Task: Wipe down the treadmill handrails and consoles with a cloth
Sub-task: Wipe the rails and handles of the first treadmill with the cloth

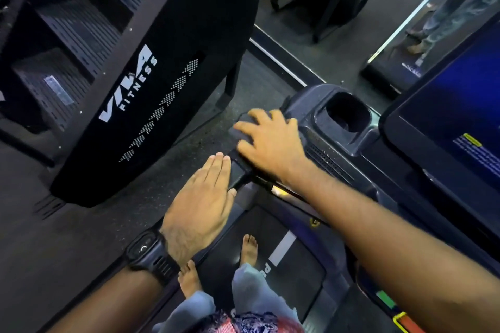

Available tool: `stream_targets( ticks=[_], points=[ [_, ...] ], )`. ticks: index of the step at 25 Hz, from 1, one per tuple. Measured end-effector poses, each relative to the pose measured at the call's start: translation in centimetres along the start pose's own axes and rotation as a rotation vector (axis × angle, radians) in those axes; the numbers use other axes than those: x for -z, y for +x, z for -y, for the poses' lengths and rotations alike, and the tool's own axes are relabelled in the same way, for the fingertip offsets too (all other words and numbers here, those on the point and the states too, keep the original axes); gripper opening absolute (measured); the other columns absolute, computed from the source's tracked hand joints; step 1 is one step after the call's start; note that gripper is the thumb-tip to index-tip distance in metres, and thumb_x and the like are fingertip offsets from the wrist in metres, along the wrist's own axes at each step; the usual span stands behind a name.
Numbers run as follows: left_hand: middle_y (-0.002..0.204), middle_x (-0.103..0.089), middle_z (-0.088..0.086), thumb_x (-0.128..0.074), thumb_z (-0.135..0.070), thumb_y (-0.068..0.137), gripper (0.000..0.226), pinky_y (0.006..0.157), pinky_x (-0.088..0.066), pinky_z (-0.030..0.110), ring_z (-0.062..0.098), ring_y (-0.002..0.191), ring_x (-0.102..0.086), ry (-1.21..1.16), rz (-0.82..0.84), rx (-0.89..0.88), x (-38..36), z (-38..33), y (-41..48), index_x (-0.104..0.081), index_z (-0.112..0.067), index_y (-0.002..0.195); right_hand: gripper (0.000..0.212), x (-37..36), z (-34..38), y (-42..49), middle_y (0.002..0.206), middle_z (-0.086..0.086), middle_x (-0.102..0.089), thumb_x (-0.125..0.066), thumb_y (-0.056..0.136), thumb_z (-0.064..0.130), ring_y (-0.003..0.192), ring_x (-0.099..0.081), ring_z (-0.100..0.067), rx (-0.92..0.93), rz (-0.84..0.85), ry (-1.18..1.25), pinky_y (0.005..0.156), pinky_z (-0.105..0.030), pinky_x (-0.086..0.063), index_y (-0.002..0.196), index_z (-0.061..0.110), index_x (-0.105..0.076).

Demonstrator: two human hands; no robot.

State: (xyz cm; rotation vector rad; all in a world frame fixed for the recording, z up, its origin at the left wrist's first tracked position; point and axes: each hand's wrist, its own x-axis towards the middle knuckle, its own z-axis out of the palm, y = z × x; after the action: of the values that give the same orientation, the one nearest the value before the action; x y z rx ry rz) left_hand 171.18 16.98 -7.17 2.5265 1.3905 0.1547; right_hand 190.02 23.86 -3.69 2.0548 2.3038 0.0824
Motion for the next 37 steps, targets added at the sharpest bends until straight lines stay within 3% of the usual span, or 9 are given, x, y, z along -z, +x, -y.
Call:
stream_targets(
  ticks=[3,7,11,15,19,23,27,31,37],
  points=[
    [0.161,-0.023,0.016,-0.021,-0.04,0.101,0.066,0.122,-0.023,0.038,0.025,0.15,-0.021,-0.015,0.008,-0.014,0.1,-0.2,0.5,-0.02,0.0,0.154,0.043,0.1,-2.1,0.6,0.146,0.006,-0.044,-0.042,0.09,0.052,0.124,-0.043,-0.03,-0.229,-0.026,0.027,0.094,-0.052,-0.04,0.13,0.043,-0.056],
    [0.157,-0.031,0.019,-0.021,-0.041,0.101,0.067,0.121,-0.021,0.035,0.026,0.148,-0.027,-0.025,-0.001,0.008,0.4,-0.5,1.4,-0.029,0.003,0.151,0.044,-0.4,0.5,0.3,0.136,0.01,-0.054,-0.039,0.087,0.058,0.12,-0.048,-0.026,0.106,0.017,-0.018,0.089,-0.047,-0.038,0.119,0.043,-0.064],
    [0.161,-0.023,0.015,-0.014,-0.044,0.1,0.07,0.122,-0.021,0.036,0.023,0.15,-0.02,-0.059,0.011,0.015,0.2,-0.6,1.8,-0.02,-0.001,0.154,0.042,0.1,-3.0,1.9,0.141,0.01,-0.048,-0.04,0.09,0.054,0.124,-0.043,-0.028,-0.184,0.013,0.021,0.092,-0.049,-0.038,0.125,0.043,-0.061],
    [0.162,-0.021,0.015,-0.012,-0.046,0.099,0.072,0.123,-0.019,0.035,0.021,0.151,-0.017,-0.073,0.031,0.041,0.2,-0.8,2.3,-0.018,-0.001,0.155,0.045,-0.2,-0.8,2.2,0.131,0.011,-0.057,-0.036,0.087,0.058,0.118,-0.048,-0.025,0.082,0.053,-0.015,0.091,-0.047,-0.04,0.116,0.041,-0.067],
    [0.163,-0.019,0.012,-0.007,-0.048,0.097,0.074,0.123,-0.014,0.032,0.02,0.151,-0.016,-0.086,0.022,0.035,0.5,-1.0,2.8,-0.017,-0.003,0.156,0.041,-0.1,-4.1,3.4,0.135,0.009,-0.053,-0.04,0.09,0.054,0.122,-0.044,-0.028,-0.187,0.036,0.004,0.095,-0.051,-0.039,0.121,0.041,-0.064],
    [0.163,-0.018,0.012,-0.006,-0.049,0.096,0.075,0.121,-0.008,0.028,0.019,0.152,-0.014,-0.095,0.02,0.021,0.7,-1.2,3.6,-0.016,-0.004,0.156,0.044,-0.1,-2.4,3.5,0.126,0.011,-0.059,-0.036,0.088,0.056,0.116,-0.048,-0.024,0.096,0.098,-0.025,0.092,-0.047,-0.04,0.116,0.041,-0.067],
    [0.163,-0.018,0.011,-0.011,-0.047,0.098,0.072,0.12,-0.006,0.027,0.019,0.151,-0.015,-0.087,0.022,0.007,0.7,-1.3,3.9,-0.017,-0.004,0.156,0.04,-0.2,-4.5,3.4,0.134,0.005,-0.053,-0.039,0.091,0.05,0.12,-0.045,-0.029,-0.251,-0.004,-0.047,0.091,-0.048,-0.039,0.121,0.037,-0.064],
    [0.159,-0.028,0.016,-0.016,-0.046,0.099,0.071,0.121,-0.014,0.031,0.023,0.149,-0.023,-0.064,0.011,0.021,0.5,-1.1,4.0,-0.026,0.0,0.152,0.039,-0.4,-1.0,1.4,0.134,0.007,-0.054,-0.041,0.091,0.051,0.123,-0.045,-0.027,0.047,0.04,0.014,0.089,-0.049,-0.039,0.12,0.039,-0.063],
    [0.16,-0.026,0.015,-0.016,-0.045,0.1,0.07,0.122,-0.019,0.035,0.023,0.15,-0.023,-0.057,0.021,0.02,0.2,-1.1,4.1,-0.024,-0.001,0.153,0.042,-1.4,-0.2,-1.0,0.147,0.001,-0.044,-0.045,0.089,0.045,0.126,-0.041,-0.032,-0.23,-0.095,0.068,0.091,-0.052,-0.041,0.128,0.037,-0.059]
  ],
)
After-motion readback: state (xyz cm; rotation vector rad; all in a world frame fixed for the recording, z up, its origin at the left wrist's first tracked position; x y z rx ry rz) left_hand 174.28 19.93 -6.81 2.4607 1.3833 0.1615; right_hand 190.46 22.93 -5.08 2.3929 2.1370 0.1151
